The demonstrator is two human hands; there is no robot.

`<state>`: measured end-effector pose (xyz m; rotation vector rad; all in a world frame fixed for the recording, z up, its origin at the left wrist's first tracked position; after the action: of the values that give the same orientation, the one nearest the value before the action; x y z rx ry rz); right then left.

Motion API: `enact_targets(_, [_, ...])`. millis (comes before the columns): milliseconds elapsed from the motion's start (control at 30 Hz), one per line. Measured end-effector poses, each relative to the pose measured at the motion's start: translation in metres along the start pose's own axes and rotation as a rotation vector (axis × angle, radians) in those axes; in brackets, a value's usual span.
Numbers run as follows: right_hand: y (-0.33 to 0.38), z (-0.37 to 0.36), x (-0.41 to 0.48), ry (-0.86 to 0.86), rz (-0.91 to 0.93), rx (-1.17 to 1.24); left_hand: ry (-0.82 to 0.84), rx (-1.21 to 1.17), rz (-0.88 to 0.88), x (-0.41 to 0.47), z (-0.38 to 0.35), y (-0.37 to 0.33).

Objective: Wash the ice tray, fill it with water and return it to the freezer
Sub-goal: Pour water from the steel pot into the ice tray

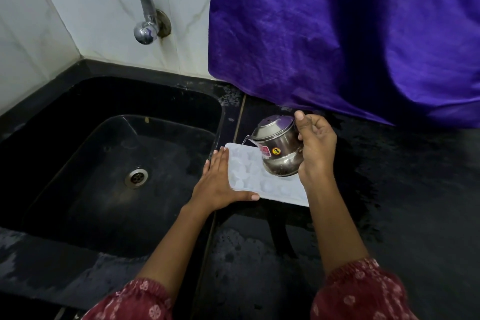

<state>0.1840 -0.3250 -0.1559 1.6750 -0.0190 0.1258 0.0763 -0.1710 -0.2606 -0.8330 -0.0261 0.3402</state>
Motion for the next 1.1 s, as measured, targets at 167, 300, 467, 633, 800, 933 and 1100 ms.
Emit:
enact_targets(167, [0.003,0.022,0.003,-0.046,-0.035,0.129,0.010,0.009,0.005,0.001,-0.001,0.002])
enact_targets(300, [0.011,0.054,0.005,-0.100,-0.008,0.144,0.027,0.038,0.024,0.003,-0.003,0.003])
enact_targets(467, [0.021,0.100,0.002,-0.196,0.039,0.126,0.077,0.111,0.095,0.012,-0.005,0.007])
enact_targets(633, [0.025,0.136,-0.005,-0.254,0.049,0.059,0.110,0.114,0.123,0.014,-0.007,0.011])
enact_targets(800, [0.026,0.156,-0.012,-0.267,0.067,-0.022,0.092,0.082,0.103,0.011,-0.008,0.012])
enact_targets(933, [0.027,0.163,-0.014,-0.258,0.082,-0.078,0.087,0.067,0.097,0.011,-0.007,0.011])
enact_targets(1100, [0.027,0.166,-0.014,-0.237,0.097,-0.118,0.072,0.066,0.084,0.011,-0.007,0.010])
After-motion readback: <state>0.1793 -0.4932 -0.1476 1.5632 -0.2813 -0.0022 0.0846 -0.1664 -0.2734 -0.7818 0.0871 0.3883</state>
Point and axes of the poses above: each hand's wrist, its own x-axis towards the middle knuckle, its own z-axis out of the back of the hand, y = z × x, the point moved 6 cm from there along x, towards the middle knuckle, and after that the axes turned 5 degrees about -x, right-handed, at the moved point
